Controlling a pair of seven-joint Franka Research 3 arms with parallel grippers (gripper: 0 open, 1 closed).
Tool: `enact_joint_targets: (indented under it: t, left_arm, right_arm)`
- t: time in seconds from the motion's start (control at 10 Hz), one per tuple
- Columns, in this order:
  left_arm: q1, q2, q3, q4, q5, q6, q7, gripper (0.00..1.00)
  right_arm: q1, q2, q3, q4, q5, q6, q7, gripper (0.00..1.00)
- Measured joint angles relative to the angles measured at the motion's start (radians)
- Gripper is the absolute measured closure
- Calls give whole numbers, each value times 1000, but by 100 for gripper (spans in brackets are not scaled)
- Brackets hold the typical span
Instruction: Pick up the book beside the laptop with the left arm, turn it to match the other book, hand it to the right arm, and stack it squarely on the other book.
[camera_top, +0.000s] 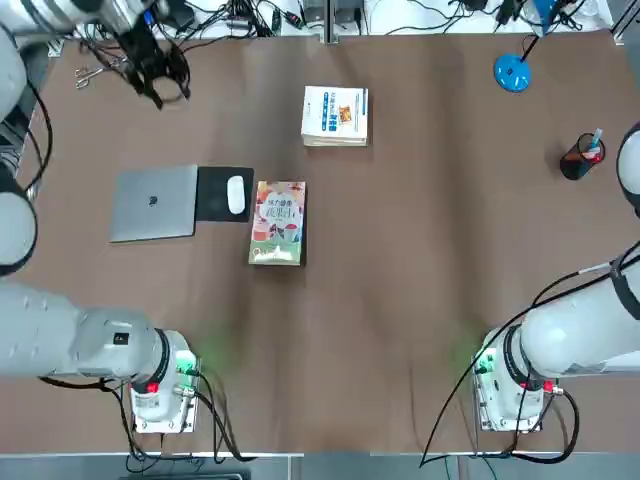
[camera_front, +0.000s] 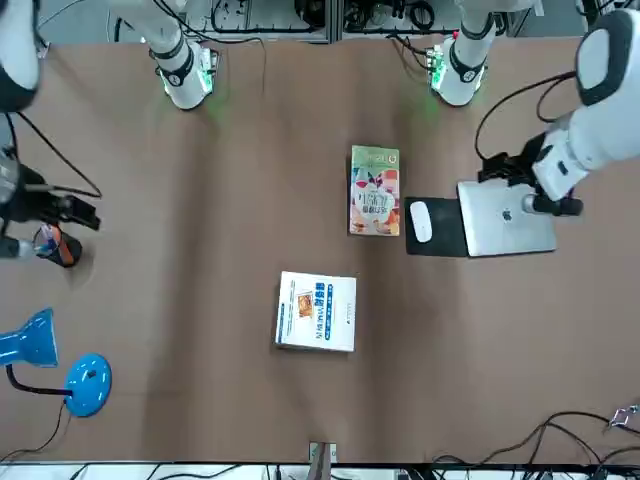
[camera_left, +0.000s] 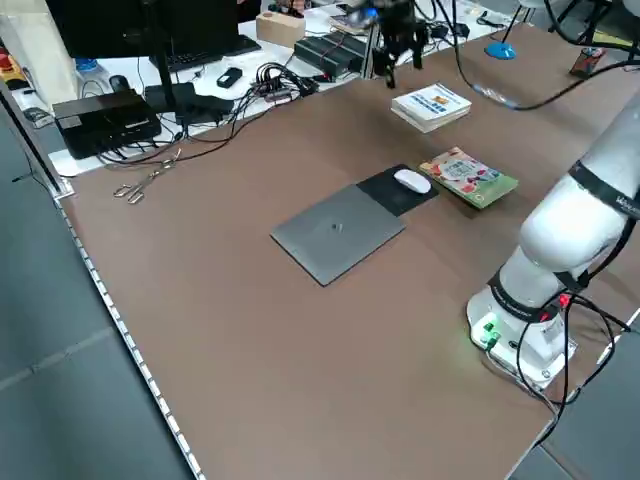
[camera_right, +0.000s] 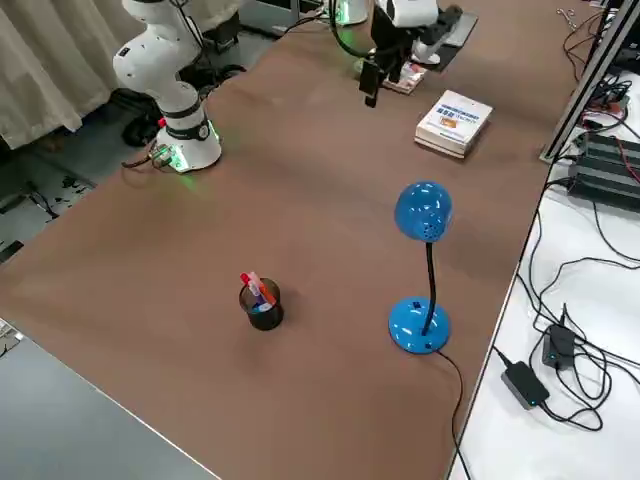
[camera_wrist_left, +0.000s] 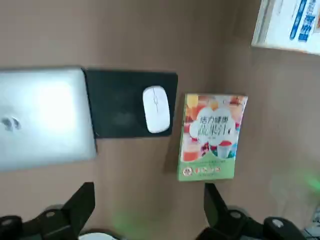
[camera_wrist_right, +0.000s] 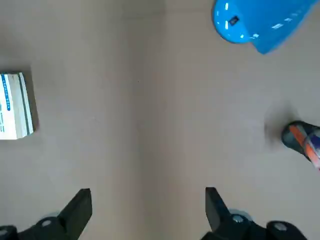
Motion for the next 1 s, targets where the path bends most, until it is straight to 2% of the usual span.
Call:
enact_joint_targets:
  t: [0.2,0.3,0.5,0.6,0.8,1.0]
  left_arm:
    - [-13,-112,2,-241,-132,108,11,4]
    - [-23,-140,-1,-324,-169,152,19,4]
    - [-50,-146,-16,-453,-219,267,104,5]
    - [-52,-134,-21,-506,-249,317,162,5]
    - [-58,-71,-43,-557,-335,430,245,7]
    - [-69,44,-157,-564,-493,561,325,8]
  right_arm:
    - [18,15,1,-110,0,153,1,0]
    - [26,19,1,-175,0,241,1,0]
    - [33,22,1,-295,0,399,1,0]
    - [35,22,2,-343,0,466,1,0]
    - [45,23,3,-421,0,583,1,0]
    - [61,26,3,-456,0,624,2,0]
